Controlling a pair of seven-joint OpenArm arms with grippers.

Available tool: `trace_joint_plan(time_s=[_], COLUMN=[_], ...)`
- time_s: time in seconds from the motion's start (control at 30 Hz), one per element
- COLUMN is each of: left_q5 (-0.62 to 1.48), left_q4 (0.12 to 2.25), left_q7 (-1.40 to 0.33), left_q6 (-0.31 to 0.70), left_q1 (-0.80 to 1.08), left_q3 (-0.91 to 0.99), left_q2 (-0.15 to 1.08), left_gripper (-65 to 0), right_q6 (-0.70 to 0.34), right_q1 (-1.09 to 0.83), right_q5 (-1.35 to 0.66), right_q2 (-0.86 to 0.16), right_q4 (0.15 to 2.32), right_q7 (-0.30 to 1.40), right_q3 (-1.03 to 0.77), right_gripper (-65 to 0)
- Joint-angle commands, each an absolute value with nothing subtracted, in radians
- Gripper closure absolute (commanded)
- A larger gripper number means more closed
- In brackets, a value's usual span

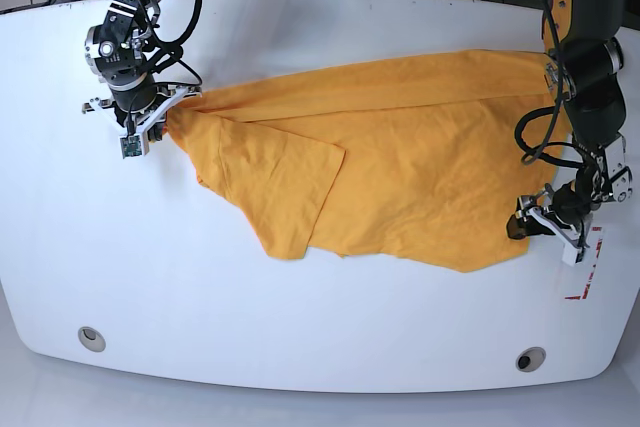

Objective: Layout the t-shirt on the table in an organized manner, then fold the t-shirt properly
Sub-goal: 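Release the left gripper and regrasp the shirt's hem corner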

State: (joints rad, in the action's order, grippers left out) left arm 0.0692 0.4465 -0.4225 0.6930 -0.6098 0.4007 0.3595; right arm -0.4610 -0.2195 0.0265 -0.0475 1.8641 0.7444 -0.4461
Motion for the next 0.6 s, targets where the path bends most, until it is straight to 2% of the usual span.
trace_joint_plan(time_s=[0.0, 0.37, 0.43, 0.57], left_q5=[0.079, 0.081, 0.081, 0.081], left_q4=[0.455, 0.455, 0.455, 0.458], left_q7=[-0.418, -0.417, -0.417, -0.417], left_q6=[0.698, 0.698, 0.698, 0.698], left_q1=[-0.636, -0.636, -0.636, -0.636], left_q3=[0.369, 0.315, 0.315, 0.315], left_q2=[0.344, 0.292, 0.292, 0.292], left_gripper=[-45.0, -44.2, -40.7, -26.4], right_q6=[-0.456, -0.456, -0.456, -0.456], right_q1=[-0.211, -0.211, -0.211, -0.211], right_q5=[0.022, 0.022, 0.022, 0.022], right_q2=[-0.058, -0.058, -0.058, -0.058], right_q4=[1.883, 1.885, 1.886, 1.886], right_q7=[0.723, 0.723, 0.723, 0.723], right_q3=[-0.449, -0.449, -0.449, -0.449], right_gripper=[0.0, 0.0, 0.0, 0.0])
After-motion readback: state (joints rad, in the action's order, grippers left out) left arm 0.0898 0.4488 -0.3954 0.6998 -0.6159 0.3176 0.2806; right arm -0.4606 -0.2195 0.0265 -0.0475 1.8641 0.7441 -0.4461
